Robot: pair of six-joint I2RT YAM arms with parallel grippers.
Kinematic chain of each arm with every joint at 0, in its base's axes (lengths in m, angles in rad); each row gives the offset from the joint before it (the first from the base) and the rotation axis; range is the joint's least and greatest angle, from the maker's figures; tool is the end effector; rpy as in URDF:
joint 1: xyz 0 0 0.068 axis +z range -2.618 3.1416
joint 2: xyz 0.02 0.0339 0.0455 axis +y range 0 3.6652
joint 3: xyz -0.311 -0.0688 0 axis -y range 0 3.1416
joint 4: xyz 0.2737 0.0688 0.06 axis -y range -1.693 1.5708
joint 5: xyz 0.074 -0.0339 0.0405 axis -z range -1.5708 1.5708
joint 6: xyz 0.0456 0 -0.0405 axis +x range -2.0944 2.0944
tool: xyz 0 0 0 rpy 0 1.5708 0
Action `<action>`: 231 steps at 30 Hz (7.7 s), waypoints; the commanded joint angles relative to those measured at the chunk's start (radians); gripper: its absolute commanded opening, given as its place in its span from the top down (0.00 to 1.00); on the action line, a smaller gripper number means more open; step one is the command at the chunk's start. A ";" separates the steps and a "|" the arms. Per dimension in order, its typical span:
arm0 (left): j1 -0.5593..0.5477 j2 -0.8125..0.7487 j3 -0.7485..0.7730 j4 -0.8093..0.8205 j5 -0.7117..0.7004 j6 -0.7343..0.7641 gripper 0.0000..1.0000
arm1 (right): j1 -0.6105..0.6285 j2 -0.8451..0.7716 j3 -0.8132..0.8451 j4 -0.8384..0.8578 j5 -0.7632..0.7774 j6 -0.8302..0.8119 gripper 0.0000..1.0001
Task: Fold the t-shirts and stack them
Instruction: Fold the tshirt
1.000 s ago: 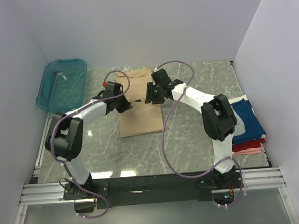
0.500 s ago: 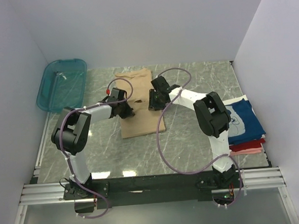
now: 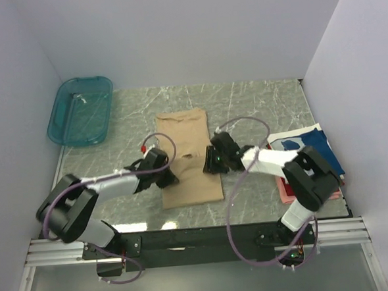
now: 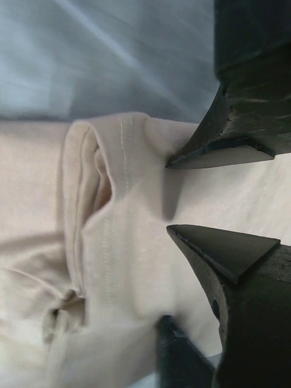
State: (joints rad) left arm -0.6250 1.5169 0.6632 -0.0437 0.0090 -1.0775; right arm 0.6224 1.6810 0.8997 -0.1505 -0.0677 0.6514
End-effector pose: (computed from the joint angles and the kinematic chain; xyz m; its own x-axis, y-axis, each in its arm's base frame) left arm 0.2454 -0.1776 0.1637 -0.8195 -0.4948 -0.2891 -0.2792 0.7853 -0.5526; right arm 0.2924 0.2136 0.1766 -0.8912 0.1051 -0.4413 -0.0932 0.9097 0.4048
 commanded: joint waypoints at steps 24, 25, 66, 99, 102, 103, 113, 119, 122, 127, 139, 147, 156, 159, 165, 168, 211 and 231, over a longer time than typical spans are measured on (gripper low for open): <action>-0.061 -0.273 -0.080 -0.104 -0.159 -0.026 0.90 | 0.148 -0.261 -0.137 -0.100 0.157 0.080 0.54; -0.044 -0.259 -0.077 -0.101 -0.156 -0.021 0.90 | 0.142 -0.254 -0.137 -0.098 0.170 0.077 0.54; 0.291 0.248 0.680 -0.287 -0.104 0.251 0.80 | -0.155 0.186 0.649 -0.296 0.092 -0.183 0.53; 0.297 0.664 1.073 -0.429 -0.159 0.297 0.70 | -0.164 0.419 0.849 -0.345 0.144 -0.217 0.53; 0.298 0.666 1.075 -0.417 -0.159 0.298 0.77 | -0.165 0.445 0.873 -0.357 0.155 -0.222 0.53; 0.298 0.670 1.082 -0.421 -0.161 0.298 0.79 | -0.165 0.454 0.881 -0.366 0.158 -0.223 0.53; 0.300 0.680 1.119 -0.433 -0.156 0.326 0.99 | -0.193 0.575 0.993 -0.403 0.143 -0.222 0.53; 0.304 0.672 1.121 -0.427 -0.165 0.346 0.99 | -0.216 0.579 0.964 -0.400 0.152 -0.205 0.53; 0.309 0.680 1.132 -0.432 -0.165 0.352 0.99 | -0.227 0.568 0.955 -0.385 0.141 -0.202 0.53; 0.318 0.686 1.138 -0.421 -0.149 0.363 0.85 | -0.230 0.582 0.969 -0.393 0.112 -0.202 0.54; 0.334 0.617 1.106 -0.392 -0.099 0.361 0.47 | -0.231 0.565 0.932 -0.370 0.072 -0.176 0.57; 0.297 0.320 0.772 -0.283 -0.070 0.232 0.51 | -0.237 0.553 0.920 -0.370 0.081 -0.161 0.69; 0.119 0.118 0.500 -0.225 -0.087 0.142 0.54 | -0.254 0.548 0.947 -0.374 0.120 -0.177 0.96; 0.065 0.100 0.463 -0.228 -0.093 0.134 0.55 | -0.259 0.537 0.938 -0.356 0.117 -0.187 0.96; 0.004 0.072 0.363 -0.205 -0.084 0.102 0.58 | -0.273 0.562 0.979 -0.369 0.115 -0.199 0.92; 0.001 0.022 0.313 -0.199 -0.081 0.085 0.58 | -0.280 0.577 1.005 -0.380 0.111 -0.208 0.88; -0.082 -0.847 -0.396 -0.515 -0.093 -0.317 0.55 | 0.313 -0.589 -0.493 0.097 -0.182 0.406 0.60; -0.134 -0.911 -0.438 -0.483 0.019 -0.200 0.52 | 0.274 -0.664 -0.582 -0.064 -0.078 0.356 0.60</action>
State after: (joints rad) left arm -0.7502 0.6186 0.2466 -0.5354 -0.0032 -1.3025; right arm 0.9180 1.0443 0.3134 -0.1413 -0.2054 1.0386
